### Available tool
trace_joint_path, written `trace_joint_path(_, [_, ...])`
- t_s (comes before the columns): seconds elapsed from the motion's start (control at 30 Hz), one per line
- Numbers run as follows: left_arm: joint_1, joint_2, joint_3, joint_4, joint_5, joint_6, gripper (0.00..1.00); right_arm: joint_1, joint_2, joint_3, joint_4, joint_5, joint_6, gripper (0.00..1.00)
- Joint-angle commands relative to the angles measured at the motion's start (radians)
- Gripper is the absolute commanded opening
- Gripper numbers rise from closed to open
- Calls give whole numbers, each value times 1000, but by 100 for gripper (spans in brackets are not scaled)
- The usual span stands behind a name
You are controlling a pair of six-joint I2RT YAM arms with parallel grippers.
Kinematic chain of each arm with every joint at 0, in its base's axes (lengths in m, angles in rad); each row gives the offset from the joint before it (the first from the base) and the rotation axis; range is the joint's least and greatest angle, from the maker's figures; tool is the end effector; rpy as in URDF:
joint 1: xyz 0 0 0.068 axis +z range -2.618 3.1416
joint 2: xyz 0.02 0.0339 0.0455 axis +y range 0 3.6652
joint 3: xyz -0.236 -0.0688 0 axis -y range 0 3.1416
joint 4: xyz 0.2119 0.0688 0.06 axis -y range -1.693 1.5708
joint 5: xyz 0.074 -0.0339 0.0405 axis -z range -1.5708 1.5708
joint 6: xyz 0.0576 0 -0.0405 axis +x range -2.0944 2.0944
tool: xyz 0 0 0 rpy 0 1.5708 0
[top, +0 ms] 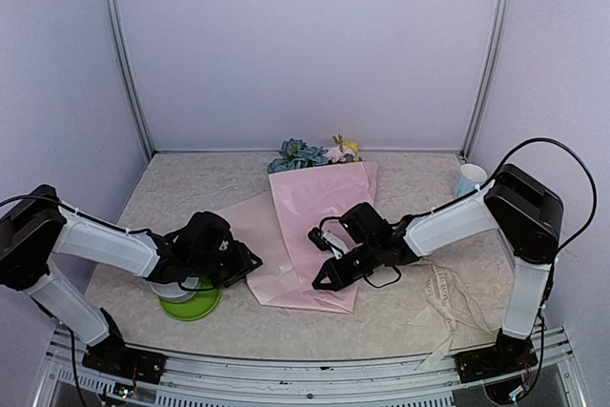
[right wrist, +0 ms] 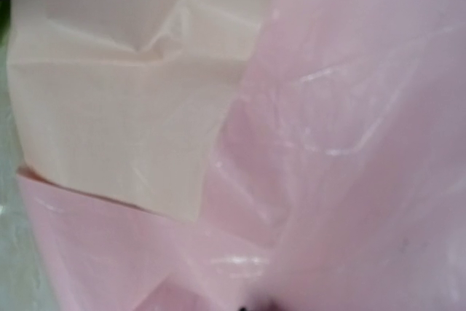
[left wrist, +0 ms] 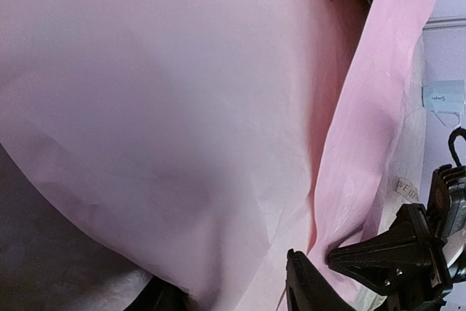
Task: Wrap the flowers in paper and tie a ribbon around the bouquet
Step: Pick up the two-thirds-folded wrapping paper from the center of the board.
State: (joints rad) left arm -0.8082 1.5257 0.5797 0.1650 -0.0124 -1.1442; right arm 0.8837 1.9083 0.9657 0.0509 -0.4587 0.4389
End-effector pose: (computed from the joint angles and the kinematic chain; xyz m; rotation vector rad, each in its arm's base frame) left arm 0.1908 -0.1987 0.1198 -0.4333 2.5154 -0.8724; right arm 0.2024 0.2869 0.1022 -0.8056 2.5619 1.0738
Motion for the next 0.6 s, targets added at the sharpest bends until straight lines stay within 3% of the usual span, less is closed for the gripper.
trace_joint_path(0.0, [-8,-24,-18,165,-18,22,45,22,35,-23,-82,3,-8,0])
trace_joint_path(0.23, [-71,-47,20,230,-73,122,49,22,36,-30,-82,8,-5,0])
trace_joint_path(0.33, [-53,-7,31,159,-76,105,52,23,38,-28,-82,8,-5,0])
trace_joint_path(0.43, [10,32,-15,174,12,44,42,21,36,-26,-82,6,-4,0])
trace_joint_path(0.57, [-8,18,-24,149,-39,39,18,23,34,-29,-81,7,2,0])
